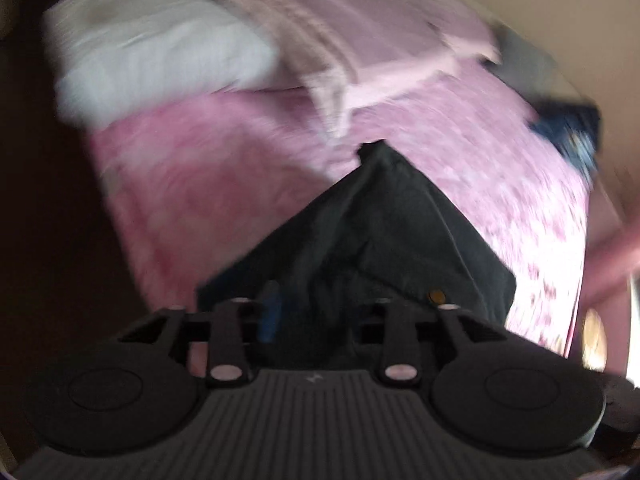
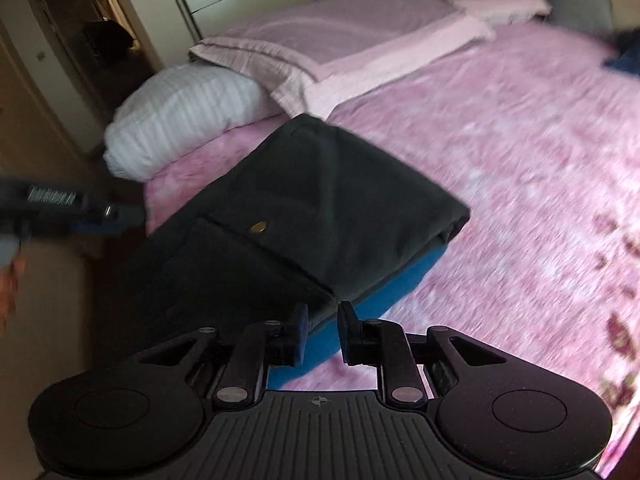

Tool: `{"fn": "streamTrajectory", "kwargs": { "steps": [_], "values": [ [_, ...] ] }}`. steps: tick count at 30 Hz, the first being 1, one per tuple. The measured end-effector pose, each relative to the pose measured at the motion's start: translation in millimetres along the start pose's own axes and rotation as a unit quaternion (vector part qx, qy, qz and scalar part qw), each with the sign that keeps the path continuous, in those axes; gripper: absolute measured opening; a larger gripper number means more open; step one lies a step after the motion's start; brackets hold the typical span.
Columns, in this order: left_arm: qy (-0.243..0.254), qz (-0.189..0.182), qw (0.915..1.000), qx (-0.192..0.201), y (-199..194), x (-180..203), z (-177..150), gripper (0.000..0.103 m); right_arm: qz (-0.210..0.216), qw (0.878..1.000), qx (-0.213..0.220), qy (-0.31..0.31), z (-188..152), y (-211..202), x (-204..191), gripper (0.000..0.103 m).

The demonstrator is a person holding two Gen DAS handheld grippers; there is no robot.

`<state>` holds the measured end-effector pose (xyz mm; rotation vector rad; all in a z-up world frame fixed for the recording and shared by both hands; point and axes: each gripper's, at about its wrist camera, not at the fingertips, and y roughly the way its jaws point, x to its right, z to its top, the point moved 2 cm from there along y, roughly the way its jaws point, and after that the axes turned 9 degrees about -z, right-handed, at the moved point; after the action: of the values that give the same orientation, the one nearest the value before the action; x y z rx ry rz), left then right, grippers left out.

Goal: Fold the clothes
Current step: 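Lower the trousers onto the blue folded garment with both grippers, then open both grippers and withdraw from the stacked trousers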

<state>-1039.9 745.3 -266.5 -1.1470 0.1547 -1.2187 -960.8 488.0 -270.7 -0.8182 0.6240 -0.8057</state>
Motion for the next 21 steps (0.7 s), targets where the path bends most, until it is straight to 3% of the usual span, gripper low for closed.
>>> {"fn": "streamTrajectory", "kwargs": {
  "steps": [4,6,10,11,14,21],
  "values": [
    [-0.109,0.042,0.9926,0.034,-26.0,12.6,-54.1,0.036,0.044,0.998,-0.026,-0.049,5.0,-16.6,36.8,0.020],
    [-0.136,0.078,0.9862,0.051,-37.8,35.8,-82.7,0.036,0.061,0.994,-0.033,-0.089,5.5,-27.0,56.3,0.020],
    [-0.176,0.134,0.9742,0.047,-43.7,98.5,-128.6,0.036,0.068,0.982,-0.033,-0.174,2.5,-52.4,93.1,0.021],
    [-0.181,0.142,0.9723,0.043,-43.2,114.8,-135.7,0.037,0.071,0.980,-0.038,-0.185,2.6,-58.5,100.0,0.023],
    [-0.181,0.172,0.9677,0.034,-46.1,155.6,-146.5,0.039,0.077,0.975,-0.047,-0.202,3.0,-73.9,115.6,0.064],
    [-0.135,0.236,0.9618,0.031,-61.2,213.0,-146.9,0.046,0.096,0.967,-0.048,-0.232,4.2,-104.9,110.3,0.065]
  ]
}}
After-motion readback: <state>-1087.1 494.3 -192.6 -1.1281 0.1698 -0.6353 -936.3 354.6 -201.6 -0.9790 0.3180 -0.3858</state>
